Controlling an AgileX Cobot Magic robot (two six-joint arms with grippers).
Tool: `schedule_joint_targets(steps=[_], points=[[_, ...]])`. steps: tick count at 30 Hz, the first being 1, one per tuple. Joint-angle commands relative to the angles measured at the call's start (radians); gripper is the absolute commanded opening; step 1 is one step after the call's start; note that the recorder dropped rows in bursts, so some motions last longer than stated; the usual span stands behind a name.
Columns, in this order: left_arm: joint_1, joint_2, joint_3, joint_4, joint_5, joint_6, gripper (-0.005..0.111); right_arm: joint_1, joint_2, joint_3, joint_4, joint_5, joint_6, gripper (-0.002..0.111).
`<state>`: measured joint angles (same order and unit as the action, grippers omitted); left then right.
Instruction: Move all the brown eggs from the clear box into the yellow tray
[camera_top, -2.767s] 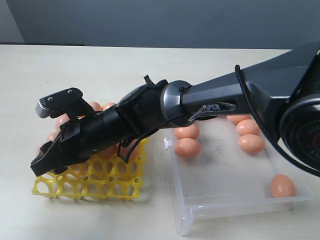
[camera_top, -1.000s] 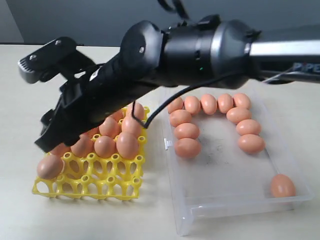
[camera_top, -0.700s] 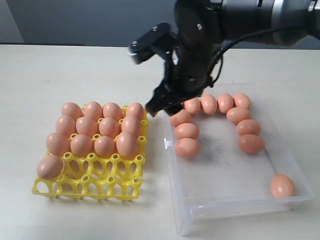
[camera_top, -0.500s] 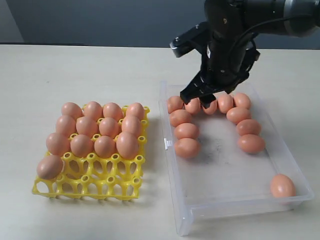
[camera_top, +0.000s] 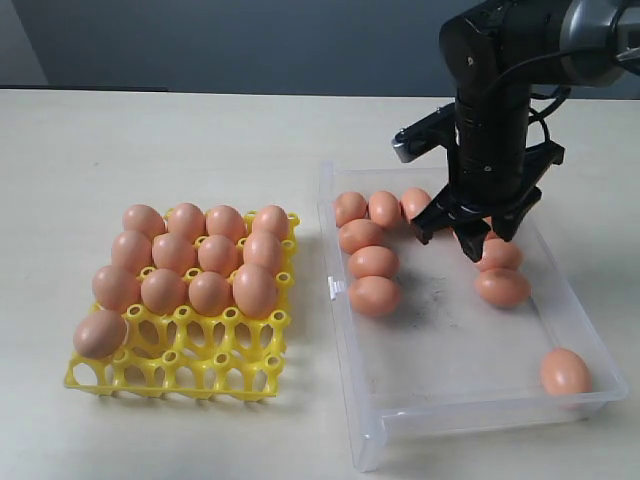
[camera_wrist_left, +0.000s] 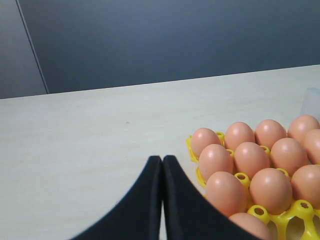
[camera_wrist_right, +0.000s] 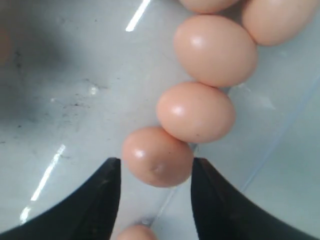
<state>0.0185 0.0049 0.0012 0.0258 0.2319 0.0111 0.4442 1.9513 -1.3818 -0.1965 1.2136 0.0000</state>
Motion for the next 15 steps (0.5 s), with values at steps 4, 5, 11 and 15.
schedule_joint_targets(steps=[4, 5, 11, 15], points=[[-0.011, -0.005, -0.001, 0.001, 0.000, -0.001, 0.000, -0.005, -0.002, 0.131, -0.041, -0.038, -0.015, 0.043], [-0.011, -0.005, -0.001, 0.001, 0.000, -0.001, 0.000, -0.005, -0.002, 0.145, -0.041, -0.061, -0.015, 0.043], [-0.011, -0.005, -0.001, 0.001, 0.000, -0.001, 0.000, -0.005, -0.002, 0.171, -0.039, -0.152, -0.015, 0.043], [-0.011, -0.005, -0.001, 0.001, 0.000, -0.001, 0.000, -0.005, -0.002, 0.171, -0.080, -0.197, -0.015, 0.043]])
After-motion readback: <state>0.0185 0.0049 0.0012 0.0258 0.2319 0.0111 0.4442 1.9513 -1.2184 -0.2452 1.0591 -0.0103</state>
